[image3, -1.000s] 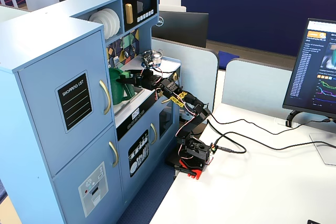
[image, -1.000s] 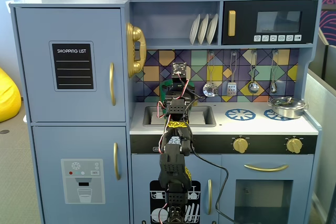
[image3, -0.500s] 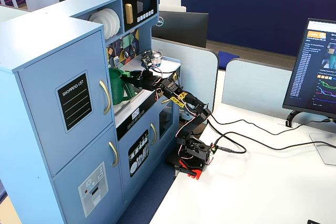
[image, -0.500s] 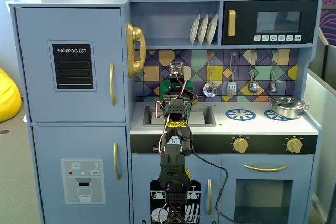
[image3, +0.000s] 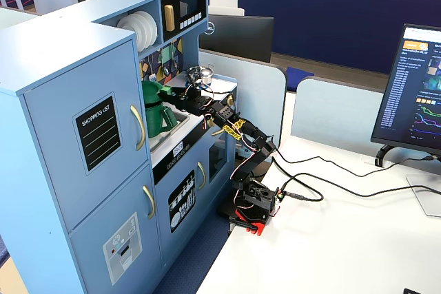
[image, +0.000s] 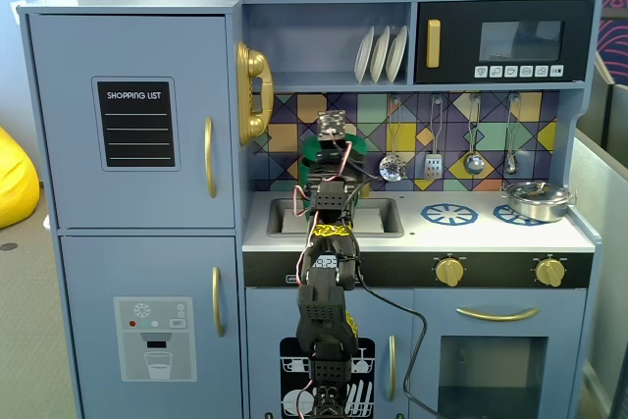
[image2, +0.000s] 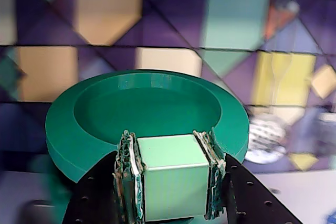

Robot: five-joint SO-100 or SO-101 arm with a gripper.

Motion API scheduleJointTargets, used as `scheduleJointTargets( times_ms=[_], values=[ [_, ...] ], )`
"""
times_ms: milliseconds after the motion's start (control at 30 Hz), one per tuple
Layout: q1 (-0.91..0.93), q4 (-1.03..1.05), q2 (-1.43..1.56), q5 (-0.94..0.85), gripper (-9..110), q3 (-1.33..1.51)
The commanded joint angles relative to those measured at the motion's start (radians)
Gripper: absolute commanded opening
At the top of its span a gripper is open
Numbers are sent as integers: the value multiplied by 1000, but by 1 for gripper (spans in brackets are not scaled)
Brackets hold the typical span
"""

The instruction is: Take off the lid from the green recipient and place it on the counter

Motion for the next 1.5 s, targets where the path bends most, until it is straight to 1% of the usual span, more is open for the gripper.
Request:
scheduleJointTargets(
  times_ms=[0,233,433,600,800,967,1100,1267,1467],
  values=[
    [135,12,60,8,0,-81],
    [422,52,72,81,0,-80],
    [515,2,83,80,0,17],
    [506,-110,109,55,0,195],
    [480,-344,135,43,0,451],
    [460,-554,72,25,0,558],
    [454,-591,37,25,0,580],
    [445,-716,-40,0,0,618],
    [445,-704,-52,-6,0,630]
  ],
)
